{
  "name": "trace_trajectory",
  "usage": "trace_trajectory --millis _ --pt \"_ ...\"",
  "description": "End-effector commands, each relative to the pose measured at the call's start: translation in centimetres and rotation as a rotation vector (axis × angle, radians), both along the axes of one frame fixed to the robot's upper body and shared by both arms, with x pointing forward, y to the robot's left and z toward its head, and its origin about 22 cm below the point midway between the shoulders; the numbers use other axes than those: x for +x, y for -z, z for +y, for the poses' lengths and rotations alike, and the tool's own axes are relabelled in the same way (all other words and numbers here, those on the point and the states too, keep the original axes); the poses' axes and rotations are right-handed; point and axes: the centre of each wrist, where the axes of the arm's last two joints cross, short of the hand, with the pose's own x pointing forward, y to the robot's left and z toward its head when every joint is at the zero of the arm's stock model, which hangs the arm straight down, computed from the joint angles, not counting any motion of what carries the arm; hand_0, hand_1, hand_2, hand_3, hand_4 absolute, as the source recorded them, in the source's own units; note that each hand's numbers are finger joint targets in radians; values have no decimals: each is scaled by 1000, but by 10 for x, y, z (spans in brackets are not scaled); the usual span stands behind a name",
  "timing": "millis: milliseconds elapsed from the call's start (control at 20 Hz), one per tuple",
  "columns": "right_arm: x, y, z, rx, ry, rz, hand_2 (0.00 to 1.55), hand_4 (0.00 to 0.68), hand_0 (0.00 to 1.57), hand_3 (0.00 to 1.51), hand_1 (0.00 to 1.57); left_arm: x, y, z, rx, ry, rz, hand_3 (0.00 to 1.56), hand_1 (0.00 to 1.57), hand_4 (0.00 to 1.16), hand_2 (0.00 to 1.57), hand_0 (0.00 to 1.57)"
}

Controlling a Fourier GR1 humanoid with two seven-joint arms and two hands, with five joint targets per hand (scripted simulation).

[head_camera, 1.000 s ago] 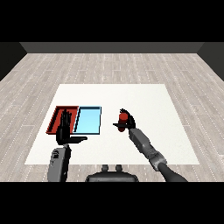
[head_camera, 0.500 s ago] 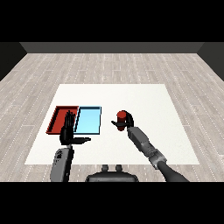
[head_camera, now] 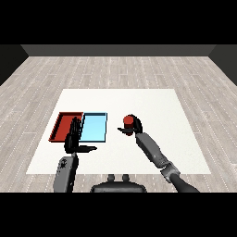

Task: Pick the red can and put it in the red box

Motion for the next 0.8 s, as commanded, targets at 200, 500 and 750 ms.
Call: trace_trajectory --millis 200,500,750 --pt "0 -56 6 25 -21 -148 1437 642 1460 1384 1460 12 -12 -28 29 43 17 0 0 0 0 0" --pt "-29 -75 10 53 -25 -164 1433 653 1448 1388 1448 -1 -5 -61 31 113 85 0 0 0 0 0" --pt "-49 -77 16 67 -5 -189 1427 653 1451 1380 1451 9 -5 -62 20 109 114 0 0 0 0 0"
